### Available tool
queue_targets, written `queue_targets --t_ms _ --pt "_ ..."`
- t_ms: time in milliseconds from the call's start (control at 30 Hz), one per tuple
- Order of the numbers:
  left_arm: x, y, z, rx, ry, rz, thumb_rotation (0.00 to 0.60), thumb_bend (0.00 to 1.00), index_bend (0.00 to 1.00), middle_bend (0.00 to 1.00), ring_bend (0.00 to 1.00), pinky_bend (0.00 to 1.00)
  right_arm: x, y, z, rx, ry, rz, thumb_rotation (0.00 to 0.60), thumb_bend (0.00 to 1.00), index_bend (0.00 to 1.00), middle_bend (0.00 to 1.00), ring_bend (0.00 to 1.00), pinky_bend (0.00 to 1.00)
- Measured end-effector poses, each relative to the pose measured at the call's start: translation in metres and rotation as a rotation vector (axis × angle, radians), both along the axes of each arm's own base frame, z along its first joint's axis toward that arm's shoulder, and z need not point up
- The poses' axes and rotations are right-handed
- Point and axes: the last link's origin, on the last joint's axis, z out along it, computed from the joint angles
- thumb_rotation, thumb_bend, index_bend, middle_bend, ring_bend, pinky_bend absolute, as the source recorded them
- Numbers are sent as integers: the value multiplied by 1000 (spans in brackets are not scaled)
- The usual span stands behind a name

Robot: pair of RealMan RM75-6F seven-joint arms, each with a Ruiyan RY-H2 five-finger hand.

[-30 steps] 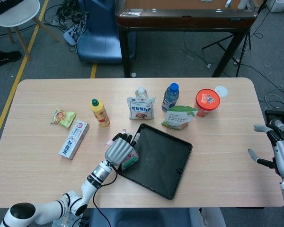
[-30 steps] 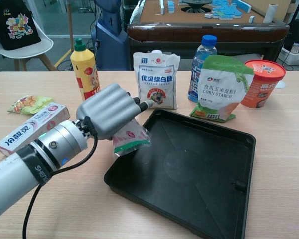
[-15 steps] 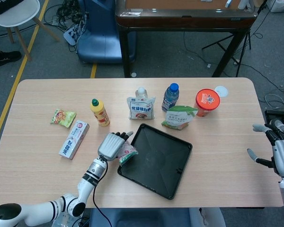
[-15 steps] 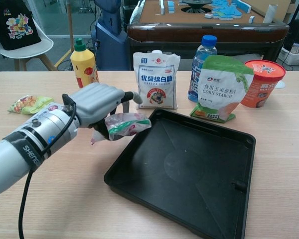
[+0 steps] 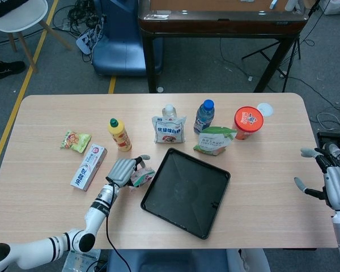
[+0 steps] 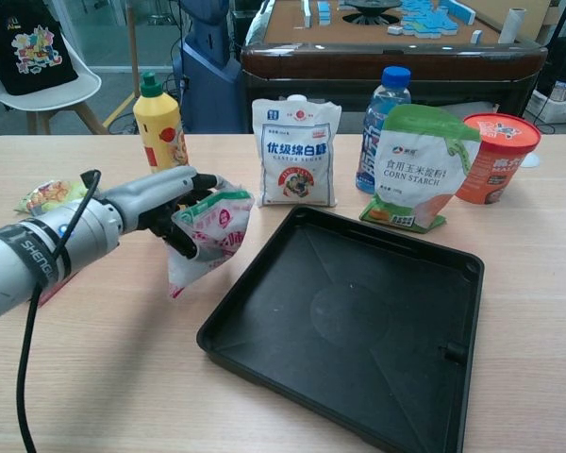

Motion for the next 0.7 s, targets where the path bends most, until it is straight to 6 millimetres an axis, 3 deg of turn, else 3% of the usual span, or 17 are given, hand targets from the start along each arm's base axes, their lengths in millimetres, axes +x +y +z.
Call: queue_targets --t_ms 400,700 --pt "-17 6 0 -83 -98 80 600 313 165 420 404 565 0 -3 -3 9 0 -3 600 237 248 316 163 202" --pt "-15 10 -4 -108 -117 95 600 302 114 389 367 532 -1 -3 -4 12 0 -11 600 237 248 316 163 202"
